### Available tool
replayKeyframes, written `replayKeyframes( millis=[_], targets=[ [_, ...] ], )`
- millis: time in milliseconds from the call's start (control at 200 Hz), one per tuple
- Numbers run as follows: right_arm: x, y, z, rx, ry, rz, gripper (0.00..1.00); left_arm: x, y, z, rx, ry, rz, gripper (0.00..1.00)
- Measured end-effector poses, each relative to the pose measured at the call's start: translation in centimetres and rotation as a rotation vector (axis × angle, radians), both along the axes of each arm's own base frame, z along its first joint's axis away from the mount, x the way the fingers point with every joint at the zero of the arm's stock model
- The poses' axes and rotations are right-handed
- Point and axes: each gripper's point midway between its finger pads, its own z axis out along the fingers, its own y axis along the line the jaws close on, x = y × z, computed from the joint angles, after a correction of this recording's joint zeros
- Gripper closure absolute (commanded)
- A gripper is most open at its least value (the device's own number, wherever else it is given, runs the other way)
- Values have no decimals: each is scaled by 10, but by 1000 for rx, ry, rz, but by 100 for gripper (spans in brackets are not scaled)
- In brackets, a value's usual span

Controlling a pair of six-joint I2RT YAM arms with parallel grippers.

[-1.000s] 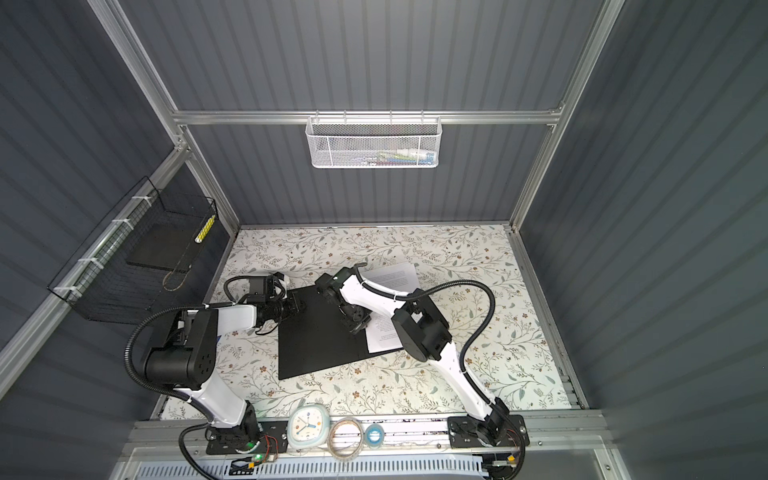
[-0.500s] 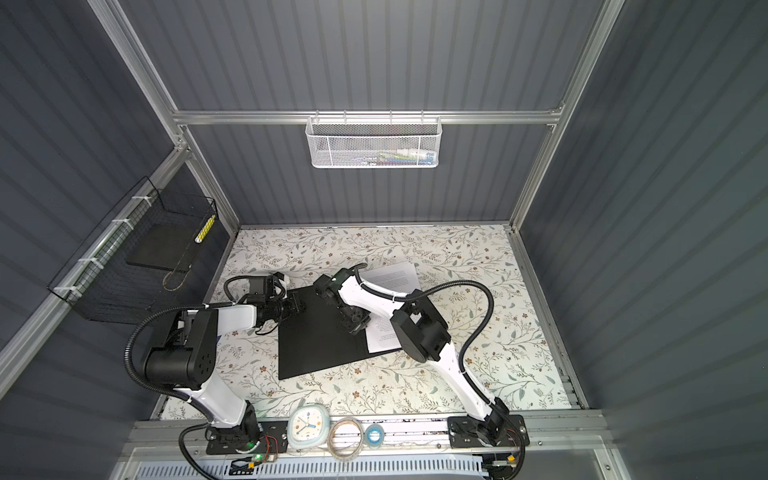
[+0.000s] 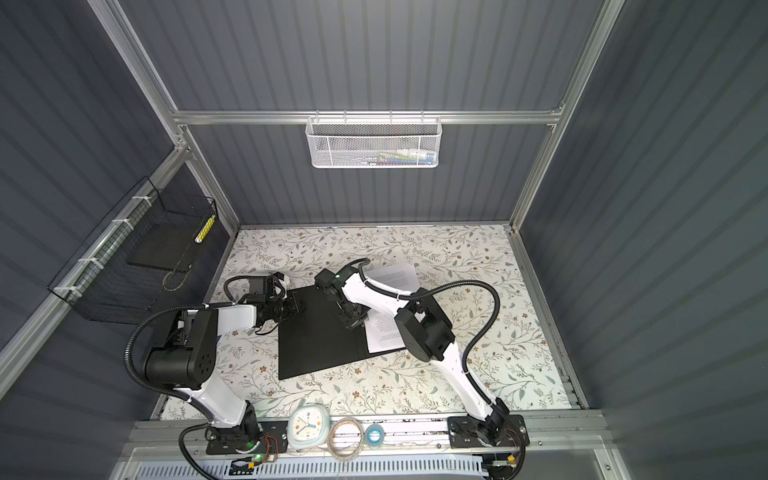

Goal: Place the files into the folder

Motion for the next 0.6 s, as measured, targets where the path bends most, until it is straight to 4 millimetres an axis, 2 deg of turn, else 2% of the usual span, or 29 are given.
replayKeyframes(
  millis=[245,410,600],
  targets=[
    [5,-13,3,-17,-7,-10,100,0,0,0,0,0,0,100],
    [0,-27,-8,-67,17,6,100,1,0,0,-2,0,-2,100],
    [-1,-29,-10,-76,19,23,100,1,0,0,-2,0,-2,100]
  ],
)
